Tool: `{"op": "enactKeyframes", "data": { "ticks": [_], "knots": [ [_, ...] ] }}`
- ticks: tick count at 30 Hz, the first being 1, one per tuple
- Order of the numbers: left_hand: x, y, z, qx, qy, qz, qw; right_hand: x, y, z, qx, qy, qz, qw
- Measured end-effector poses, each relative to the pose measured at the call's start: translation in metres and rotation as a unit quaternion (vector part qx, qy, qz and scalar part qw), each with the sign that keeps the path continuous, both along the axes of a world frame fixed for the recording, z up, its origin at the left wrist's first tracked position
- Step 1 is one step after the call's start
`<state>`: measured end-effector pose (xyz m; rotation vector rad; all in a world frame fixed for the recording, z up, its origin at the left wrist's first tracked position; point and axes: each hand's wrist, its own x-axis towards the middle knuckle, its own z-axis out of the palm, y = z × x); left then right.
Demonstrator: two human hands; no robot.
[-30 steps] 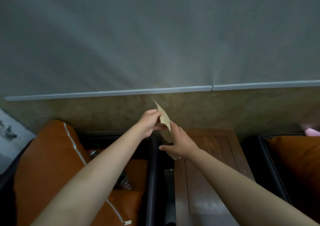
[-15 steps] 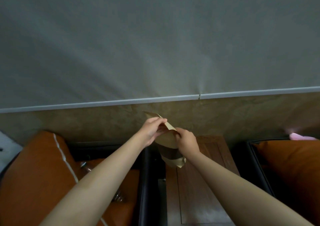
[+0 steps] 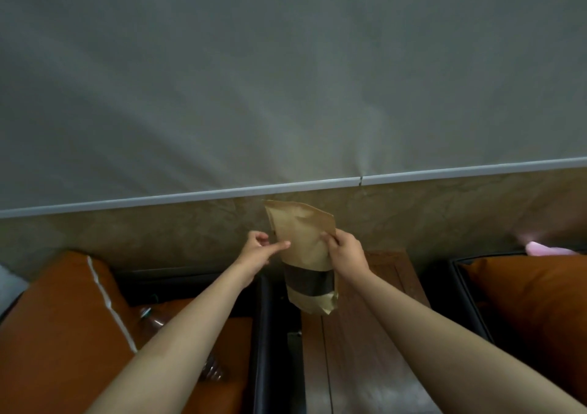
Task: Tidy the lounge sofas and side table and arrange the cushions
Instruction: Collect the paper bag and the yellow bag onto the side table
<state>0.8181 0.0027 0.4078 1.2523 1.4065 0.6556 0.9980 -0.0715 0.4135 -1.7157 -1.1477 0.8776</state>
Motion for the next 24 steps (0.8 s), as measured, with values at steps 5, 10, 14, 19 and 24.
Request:
{"op": "enactKeyframes", "data": {
  "ticks": [5, 10, 14, 19, 24],
  "knots": [
    [-0.008, 0.014, -0.016, -0.086, 0.008, -0.067, 0.994, 0.008, 0.005, -0.008, 0.002, 0.030, -0.014, 0.999],
    [0.000, 0.029, -0.031, -0.105, -0.021, -0.089, 0.990, 0.018, 0.008, -0.009, 0.012, 0.115, -0.040, 0.992],
    [0.014, 0.032, -0.045, -0.156, -0.070, -0.118, 0.978, 0.024, 0.014, -0.013, 0.009, 0.141, -0.050, 0.989],
    [0.036, 0.036, -0.063, -0.158, -0.040, -0.123, 0.979, 0.032, 0.030, -0.027, -0.022, 0.122, -0.087, 0.988],
    [0.057, 0.044, -0.083, -0.147, -0.035, -0.078, 0.986, 0.046, 0.053, -0.042, -0.106, 0.095, -0.102, 0.985]
  ]
}}
